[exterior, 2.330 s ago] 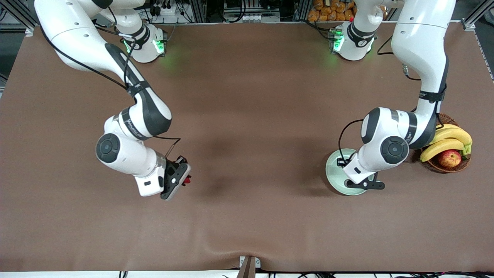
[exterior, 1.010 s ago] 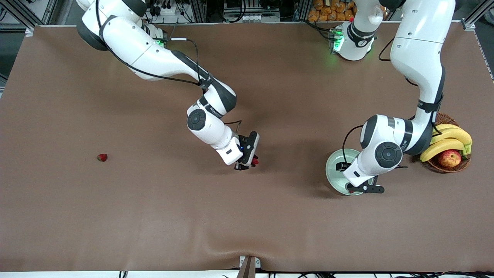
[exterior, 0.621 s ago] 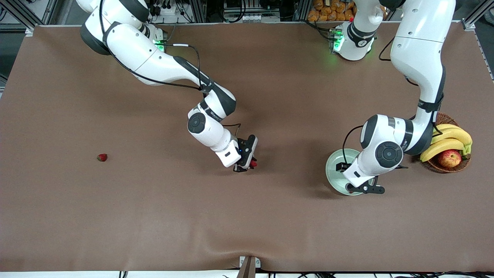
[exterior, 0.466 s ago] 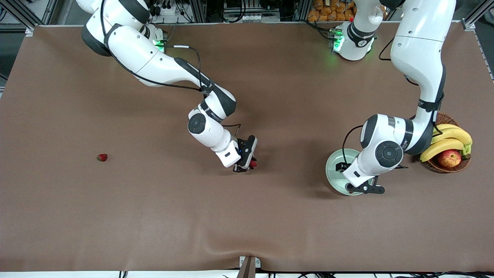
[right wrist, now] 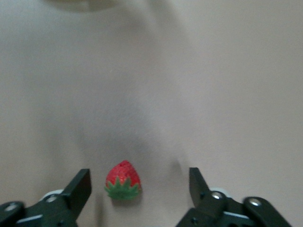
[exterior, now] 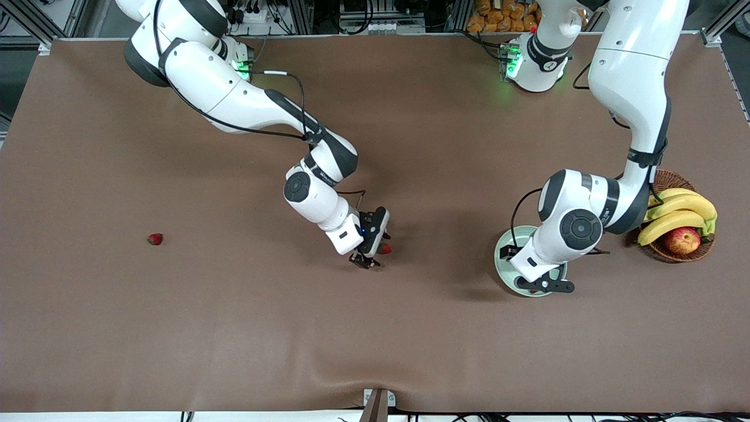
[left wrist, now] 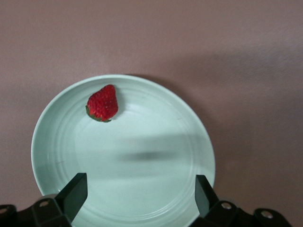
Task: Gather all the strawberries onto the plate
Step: 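Set the second strawberry at mid-table with the right gripper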
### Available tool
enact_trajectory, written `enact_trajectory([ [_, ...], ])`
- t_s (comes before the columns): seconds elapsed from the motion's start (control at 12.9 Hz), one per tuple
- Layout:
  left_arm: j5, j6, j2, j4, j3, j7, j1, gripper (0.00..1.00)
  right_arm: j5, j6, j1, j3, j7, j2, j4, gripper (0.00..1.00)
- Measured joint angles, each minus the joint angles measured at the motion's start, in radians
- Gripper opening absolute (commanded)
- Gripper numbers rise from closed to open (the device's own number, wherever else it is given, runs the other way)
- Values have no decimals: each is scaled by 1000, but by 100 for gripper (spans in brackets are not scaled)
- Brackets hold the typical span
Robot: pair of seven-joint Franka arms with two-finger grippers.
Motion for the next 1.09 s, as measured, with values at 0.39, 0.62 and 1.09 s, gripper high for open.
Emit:
enact_trajectory([
  [0.39, 0, 0, -3, 36, -41, -48, -13, 100, 1, -190, -128, 42, -13, -101, 1, 100],
  [0.62, 0, 5, -3, 41, -68, -103, -51, 100, 1, -320, -287, 139, -19, -133, 1, 100],
  [1.09, 0, 61, 55, 147, -71, -252, -209, 100, 2, -498, -441, 183, 23, -188, 3, 100],
])
